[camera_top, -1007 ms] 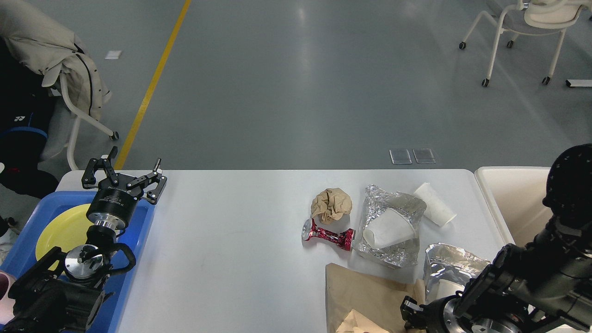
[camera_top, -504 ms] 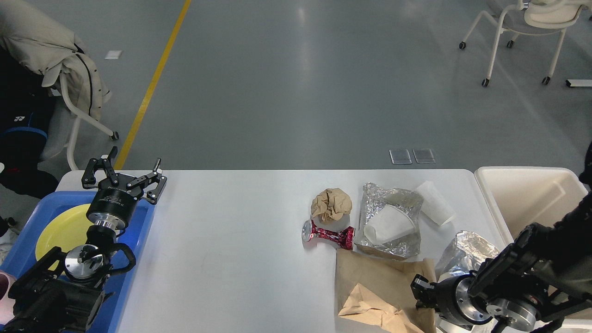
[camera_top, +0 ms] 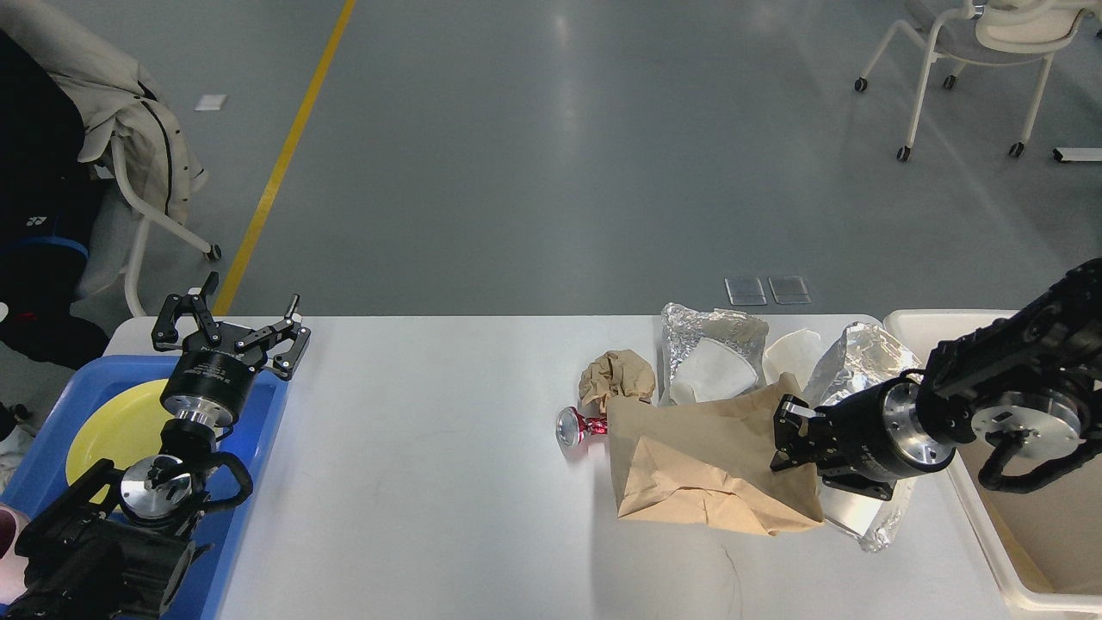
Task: Tidy desktop
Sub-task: 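Grasp the brown paper bag with the right gripper and lift it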
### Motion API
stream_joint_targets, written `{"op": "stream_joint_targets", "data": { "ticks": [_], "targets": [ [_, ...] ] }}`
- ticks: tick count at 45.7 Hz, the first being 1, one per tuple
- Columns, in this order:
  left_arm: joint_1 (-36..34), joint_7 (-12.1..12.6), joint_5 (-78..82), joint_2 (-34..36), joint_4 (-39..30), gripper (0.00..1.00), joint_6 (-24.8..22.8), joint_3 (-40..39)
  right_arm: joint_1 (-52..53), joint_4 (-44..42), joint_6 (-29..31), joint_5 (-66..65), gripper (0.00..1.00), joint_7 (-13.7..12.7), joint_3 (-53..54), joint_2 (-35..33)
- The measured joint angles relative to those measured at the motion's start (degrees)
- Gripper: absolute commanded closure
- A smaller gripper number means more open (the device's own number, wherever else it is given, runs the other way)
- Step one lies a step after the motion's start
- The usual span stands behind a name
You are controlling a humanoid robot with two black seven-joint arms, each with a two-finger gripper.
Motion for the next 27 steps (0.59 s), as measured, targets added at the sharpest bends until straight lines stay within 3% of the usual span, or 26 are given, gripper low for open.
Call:
{"op": "stream_joint_targets", "data": {
  "ticks": [27],
  "targets": [
    [0.0, 0.0, 0.0, 0.0, 0.0, 0.03, 0.0, 0.0, 16.35, -0.02, 14.15, -12.24, 1.0, -0.21, -9.6, 0.56]
  ]
}}
